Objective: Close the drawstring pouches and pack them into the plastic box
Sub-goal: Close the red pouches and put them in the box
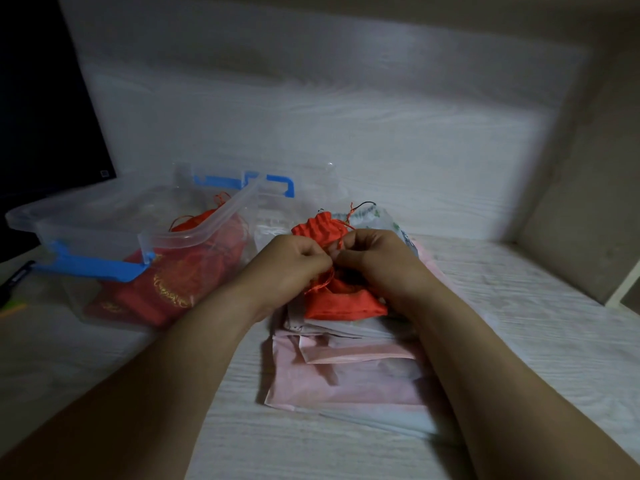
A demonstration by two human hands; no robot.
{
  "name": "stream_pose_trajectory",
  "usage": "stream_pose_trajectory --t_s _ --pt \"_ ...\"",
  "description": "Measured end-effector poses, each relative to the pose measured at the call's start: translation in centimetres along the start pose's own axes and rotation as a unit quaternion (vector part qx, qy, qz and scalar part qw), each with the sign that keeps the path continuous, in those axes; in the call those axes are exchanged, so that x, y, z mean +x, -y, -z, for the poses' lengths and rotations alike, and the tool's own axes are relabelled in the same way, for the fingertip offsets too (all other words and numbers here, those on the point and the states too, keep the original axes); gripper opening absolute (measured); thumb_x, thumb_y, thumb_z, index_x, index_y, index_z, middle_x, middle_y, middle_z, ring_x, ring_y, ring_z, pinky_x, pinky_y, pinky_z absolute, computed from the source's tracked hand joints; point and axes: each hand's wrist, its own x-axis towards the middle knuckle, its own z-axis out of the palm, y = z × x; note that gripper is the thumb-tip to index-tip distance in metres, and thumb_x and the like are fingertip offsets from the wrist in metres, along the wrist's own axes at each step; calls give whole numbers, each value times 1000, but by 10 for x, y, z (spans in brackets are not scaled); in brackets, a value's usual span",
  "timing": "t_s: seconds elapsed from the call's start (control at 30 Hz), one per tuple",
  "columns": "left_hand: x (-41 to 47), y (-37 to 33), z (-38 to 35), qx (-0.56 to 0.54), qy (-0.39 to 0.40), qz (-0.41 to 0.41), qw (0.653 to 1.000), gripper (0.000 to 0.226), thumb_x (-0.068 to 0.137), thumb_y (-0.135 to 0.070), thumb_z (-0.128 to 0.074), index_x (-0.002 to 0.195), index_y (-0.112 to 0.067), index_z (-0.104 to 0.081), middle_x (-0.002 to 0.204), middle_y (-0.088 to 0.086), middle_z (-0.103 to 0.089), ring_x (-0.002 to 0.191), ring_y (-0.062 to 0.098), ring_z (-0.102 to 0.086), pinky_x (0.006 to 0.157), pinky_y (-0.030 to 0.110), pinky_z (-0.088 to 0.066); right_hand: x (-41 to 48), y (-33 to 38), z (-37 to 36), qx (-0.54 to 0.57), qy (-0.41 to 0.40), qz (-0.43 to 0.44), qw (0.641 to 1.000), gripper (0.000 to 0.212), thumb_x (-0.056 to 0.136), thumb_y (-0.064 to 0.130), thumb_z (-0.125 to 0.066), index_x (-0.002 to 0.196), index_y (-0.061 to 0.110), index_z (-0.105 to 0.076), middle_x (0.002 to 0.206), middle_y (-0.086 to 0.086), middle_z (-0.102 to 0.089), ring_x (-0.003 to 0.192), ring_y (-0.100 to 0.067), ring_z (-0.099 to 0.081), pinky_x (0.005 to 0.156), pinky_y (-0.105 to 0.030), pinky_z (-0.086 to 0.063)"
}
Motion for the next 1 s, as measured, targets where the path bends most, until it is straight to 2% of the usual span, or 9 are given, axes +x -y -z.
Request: stream_pose_trajectory --t_s 0.2,0.33,0.4,0.5,0.53,0.6,0.7,0.87,1.0 --pt "1 9 0 13 4 -84 996 12 89 -8 -76 84 -2 -67 61 -11 -59 54 -2 -48 55 12 -39 -2 6 9 -13 39 -24 999 15 93 -6 -64 84 5 -68 81 -17 -66 57 -15 -60 55 -25 -51" --pt "2 11 -2 23 6 -112 993 12 89 -8 -77 87 -8 -65 64 -14 -61 59 -1 -52 59 12 -41 -4 8 14 -7 57 -49 997 12 95 -1 -62 88 7 -68 62 -13 -62 45 -12 -51 45 -20 -34" --pt "4 13 -1 6 13 -110 994 13 89 -8 -77 91 -10 -64 72 -6 -66 68 4 -57 66 18 -45 -4 9 16 -2 58 -52 997 10 96 0 -62 90 7 -68 60 -13 -61 42 -12 -48 44 -20 -31" --pt "5 13 -2 -34 35 -87 995 11 92 -5 -74 97 -8 -65 81 17 -71 74 16 -61 72 29 -48 -5 9 15 -4 61 -34 998 10 96 0 -62 91 7 -68 65 -15 -62 49 -14 -53 46 -21 -35" --pt "5 12 -2 -38 34 -81 995 9 92 -3 -73 97 -7 -66 79 16 -70 72 12 -62 69 24 -48 -6 10 13 -13 59 -23 998 10 97 -1 -62 93 5 -68 66 -15 -62 49 -13 -54 45 -20 -37" --pt "6 13 -1 -20 19 -74 997 9 91 -4 -74 93 -10 -68 68 2 -64 60 4 -57 60 18 -45 -7 9 10 -33 51 2 998 7 99 -2 -61 97 -3 -67 70 -15 -62 50 -10 -54 46 -19 -41" --pt "10 18 0 15 12 -70 997 8 91 -10 -76 90 -15 -70 63 -9 -60 56 3 -53 59 22 -43 -8 7 8 -74 35 38 996 10 99 -3 -61 101 -12 -64 75 -17 -64 52 -10 -56 48 -21 -48" --pt "9 20 1 73 8 -91 993 15 94 -15 -73 82 -15 -63 55 -13 -54 52 1 -46 56 21 -38 -5 4 11 -220 23 111 969 6 97 4 -67 94 6 -73 82 -11 -76 64 -10 -64 64 -24 -54" --pt "6 18 3 91 15 -104 990 17 95 -12 -70 83 -9 -58 52 -16 -49 50 0 -41 52 16 -34 -4 4 10 -255 9 129 958 5 95 7 -70 93 9 -74 82 -5 -77 63 -6 -66 62 -18 -52"
